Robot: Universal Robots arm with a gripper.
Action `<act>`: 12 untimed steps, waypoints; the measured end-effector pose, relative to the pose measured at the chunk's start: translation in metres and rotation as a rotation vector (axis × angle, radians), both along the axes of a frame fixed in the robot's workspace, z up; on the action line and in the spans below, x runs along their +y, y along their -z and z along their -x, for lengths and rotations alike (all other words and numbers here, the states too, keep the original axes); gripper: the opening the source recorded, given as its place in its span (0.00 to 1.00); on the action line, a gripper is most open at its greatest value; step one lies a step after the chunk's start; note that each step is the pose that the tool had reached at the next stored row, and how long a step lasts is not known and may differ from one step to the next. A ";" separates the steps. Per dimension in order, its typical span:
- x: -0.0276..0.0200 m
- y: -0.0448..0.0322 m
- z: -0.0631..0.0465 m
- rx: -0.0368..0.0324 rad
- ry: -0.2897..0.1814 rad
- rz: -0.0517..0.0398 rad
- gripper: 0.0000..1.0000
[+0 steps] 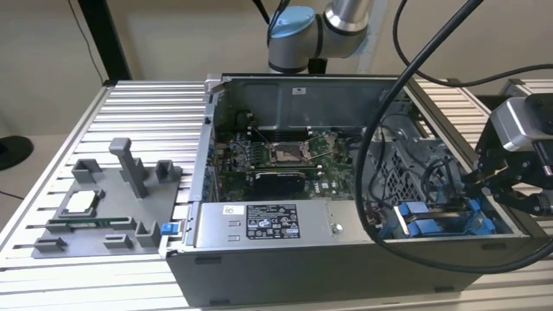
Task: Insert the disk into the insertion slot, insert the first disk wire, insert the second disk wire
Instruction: 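Insert the second disk wire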
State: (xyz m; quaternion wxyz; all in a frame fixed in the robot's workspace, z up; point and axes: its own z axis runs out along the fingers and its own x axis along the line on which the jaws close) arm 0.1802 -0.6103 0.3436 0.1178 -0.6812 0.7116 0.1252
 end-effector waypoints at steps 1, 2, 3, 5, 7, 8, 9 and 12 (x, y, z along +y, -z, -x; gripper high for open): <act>0.0000 0.0001 0.000 -0.0002 0.000 -0.0025 0.00; 0.0000 0.0001 0.000 -0.0002 0.000 -0.0047 0.00; 0.0000 0.0000 0.000 -0.0002 0.000 -0.0064 0.00; 0.0001 0.0000 0.000 -0.0002 0.000 -0.0068 0.00; 0.0000 0.0002 0.000 -0.0002 0.000 -0.0070 0.00; 0.0000 0.0001 0.000 -0.0002 0.000 -0.0070 0.00; -0.0003 0.0001 0.000 -0.0002 0.000 -0.0070 0.00; -0.0005 0.0001 0.000 -0.0002 0.000 -0.0070 0.00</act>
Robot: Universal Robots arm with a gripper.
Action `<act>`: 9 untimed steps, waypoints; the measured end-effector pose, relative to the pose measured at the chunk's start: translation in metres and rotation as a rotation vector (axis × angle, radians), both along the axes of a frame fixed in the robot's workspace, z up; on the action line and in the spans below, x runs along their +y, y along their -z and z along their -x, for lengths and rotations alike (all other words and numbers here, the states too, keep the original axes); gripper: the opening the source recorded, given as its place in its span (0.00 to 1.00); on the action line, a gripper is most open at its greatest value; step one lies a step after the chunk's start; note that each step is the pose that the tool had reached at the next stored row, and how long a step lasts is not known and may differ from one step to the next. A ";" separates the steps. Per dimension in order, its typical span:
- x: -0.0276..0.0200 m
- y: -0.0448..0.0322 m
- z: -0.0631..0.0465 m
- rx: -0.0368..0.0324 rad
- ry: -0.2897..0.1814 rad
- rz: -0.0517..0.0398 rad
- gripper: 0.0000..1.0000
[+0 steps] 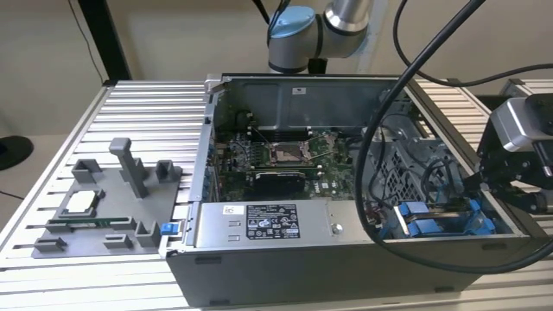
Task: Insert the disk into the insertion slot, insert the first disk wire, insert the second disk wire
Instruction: 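Insert the second disk wire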
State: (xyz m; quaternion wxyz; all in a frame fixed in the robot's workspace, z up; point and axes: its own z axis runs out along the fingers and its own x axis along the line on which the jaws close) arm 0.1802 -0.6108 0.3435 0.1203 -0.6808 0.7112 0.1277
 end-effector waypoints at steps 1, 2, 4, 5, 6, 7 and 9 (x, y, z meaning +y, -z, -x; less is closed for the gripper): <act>-0.0002 0.0000 0.000 0.0000 0.000 0.0001 0.00; -0.0005 0.0001 0.000 0.0000 0.000 -0.0001 0.00; -0.0019 0.0000 0.000 0.0000 0.000 0.0000 0.00; -0.0029 0.0000 0.000 0.0000 0.000 0.0000 0.00; -0.0038 0.0001 0.000 0.0000 0.000 -0.0002 0.00; -0.0043 0.0000 0.000 0.0000 0.000 -0.0003 0.00; -0.0045 -0.0008 0.000 0.0001 0.000 -0.0003 0.00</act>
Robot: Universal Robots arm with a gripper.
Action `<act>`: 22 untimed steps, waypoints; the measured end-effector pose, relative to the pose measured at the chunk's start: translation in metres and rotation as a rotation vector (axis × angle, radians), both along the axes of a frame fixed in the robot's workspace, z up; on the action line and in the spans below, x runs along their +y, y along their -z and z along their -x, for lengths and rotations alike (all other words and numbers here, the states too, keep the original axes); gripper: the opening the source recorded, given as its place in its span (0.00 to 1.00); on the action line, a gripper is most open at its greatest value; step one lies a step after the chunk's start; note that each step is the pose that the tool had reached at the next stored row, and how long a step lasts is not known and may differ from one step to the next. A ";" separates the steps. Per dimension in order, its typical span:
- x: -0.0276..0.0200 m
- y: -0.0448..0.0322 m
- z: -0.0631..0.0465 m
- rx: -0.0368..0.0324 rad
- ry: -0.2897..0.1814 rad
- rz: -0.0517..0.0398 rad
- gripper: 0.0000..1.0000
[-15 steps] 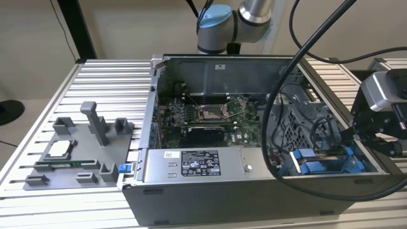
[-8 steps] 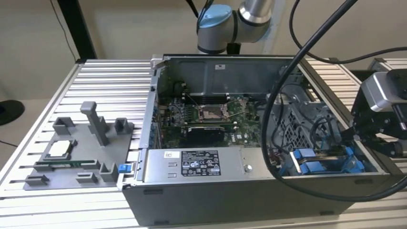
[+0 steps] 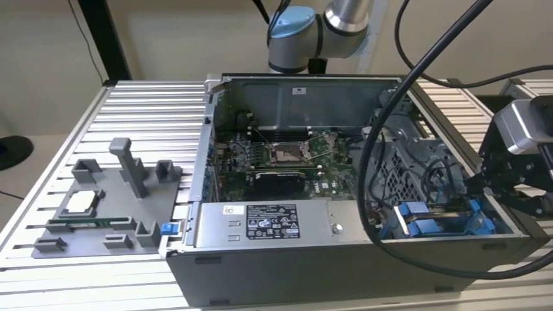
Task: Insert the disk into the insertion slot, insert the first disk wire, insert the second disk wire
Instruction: 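Insert the second disk wire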
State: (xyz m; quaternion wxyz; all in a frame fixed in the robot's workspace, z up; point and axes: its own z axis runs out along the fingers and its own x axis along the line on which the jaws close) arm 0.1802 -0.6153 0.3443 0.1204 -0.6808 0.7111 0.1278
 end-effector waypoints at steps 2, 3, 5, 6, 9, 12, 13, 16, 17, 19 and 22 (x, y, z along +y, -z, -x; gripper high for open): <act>-0.0001 -0.0035 0.000 0.0001 0.000 -0.0008 0.00; -0.0003 -0.0054 0.000 0.0001 0.000 -0.0015 0.00; -0.0011 -0.0083 0.000 0.0002 0.000 -0.0028 0.00; -0.0017 -0.0095 0.000 0.0002 0.000 -0.0034 0.00; -0.0045 -0.0101 0.000 0.0002 0.000 -0.0055 1.00; -0.0070 -0.0100 0.000 0.0001 0.000 -0.0057 1.00; -0.0074 -0.0097 0.000 0.0002 0.000 -0.0058 1.00; -0.0094 -0.0078 0.000 0.0002 0.000 -0.0058 1.00; -0.0100 -0.0066 0.000 0.0002 0.000 -0.0059 1.00; -0.0105 -0.0041 0.000 0.0002 -0.001 -0.0058 1.00; -0.0105 -0.0020 0.000 0.0002 -0.004 -0.0056 1.00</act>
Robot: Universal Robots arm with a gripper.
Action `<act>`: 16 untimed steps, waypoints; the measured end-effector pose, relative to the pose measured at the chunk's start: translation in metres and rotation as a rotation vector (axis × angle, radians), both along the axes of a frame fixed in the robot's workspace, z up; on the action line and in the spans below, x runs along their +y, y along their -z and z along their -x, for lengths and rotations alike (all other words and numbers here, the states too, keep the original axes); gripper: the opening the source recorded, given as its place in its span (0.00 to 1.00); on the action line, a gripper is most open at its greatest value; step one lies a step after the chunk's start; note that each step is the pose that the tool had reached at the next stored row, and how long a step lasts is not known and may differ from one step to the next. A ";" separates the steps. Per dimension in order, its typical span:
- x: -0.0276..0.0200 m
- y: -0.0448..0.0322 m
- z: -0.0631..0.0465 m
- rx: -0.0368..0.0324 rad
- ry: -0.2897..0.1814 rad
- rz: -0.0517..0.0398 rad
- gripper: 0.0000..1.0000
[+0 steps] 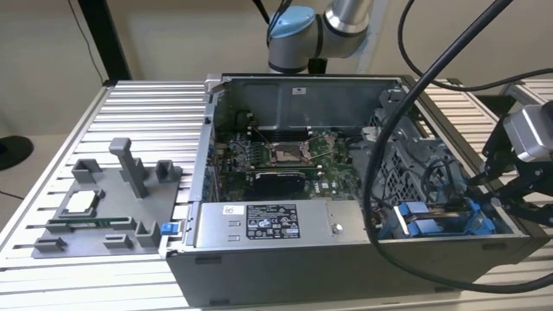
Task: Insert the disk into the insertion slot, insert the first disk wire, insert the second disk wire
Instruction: 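Insert the second disk wire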
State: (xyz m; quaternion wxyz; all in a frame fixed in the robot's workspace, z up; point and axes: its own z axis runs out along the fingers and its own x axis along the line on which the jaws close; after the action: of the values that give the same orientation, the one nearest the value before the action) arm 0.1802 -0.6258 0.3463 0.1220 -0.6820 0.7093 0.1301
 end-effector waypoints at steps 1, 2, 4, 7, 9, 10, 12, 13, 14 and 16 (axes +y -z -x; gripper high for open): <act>0.0000 0.0006 0.000 0.0000 -0.001 -0.0002 1.00; 0.0000 0.0012 0.000 0.0001 -0.003 -0.0002 1.00; 0.0000 0.0024 0.000 0.0000 -0.008 -0.0002 1.00; 0.0000 0.0035 0.000 -0.0025 -0.017 -0.0002 1.00; 0.0000 0.0040 0.000 -0.0056 -0.021 -0.0008 1.00; 0.0000 0.0043 0.000 -0.0078 -0.022 -0.0014 1.00; 0.0000 0.0048 0.000 -0.0126 -0.024 -0.0027 1.00; 0.0000 0.0050 0.000 -0.0153 -0.025 -0.0039 1.00; 0.0000 0.0051 0.000 -0.0178 -0.025 -0.0054 1.00; 0.0000 0.0055 0.000 -0.0220 -0.025 -0.0084 1.00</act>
State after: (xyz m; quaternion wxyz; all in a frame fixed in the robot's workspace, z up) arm 0.1802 -0.6258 0.3408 0.1310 -0.6918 0.6986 0.1271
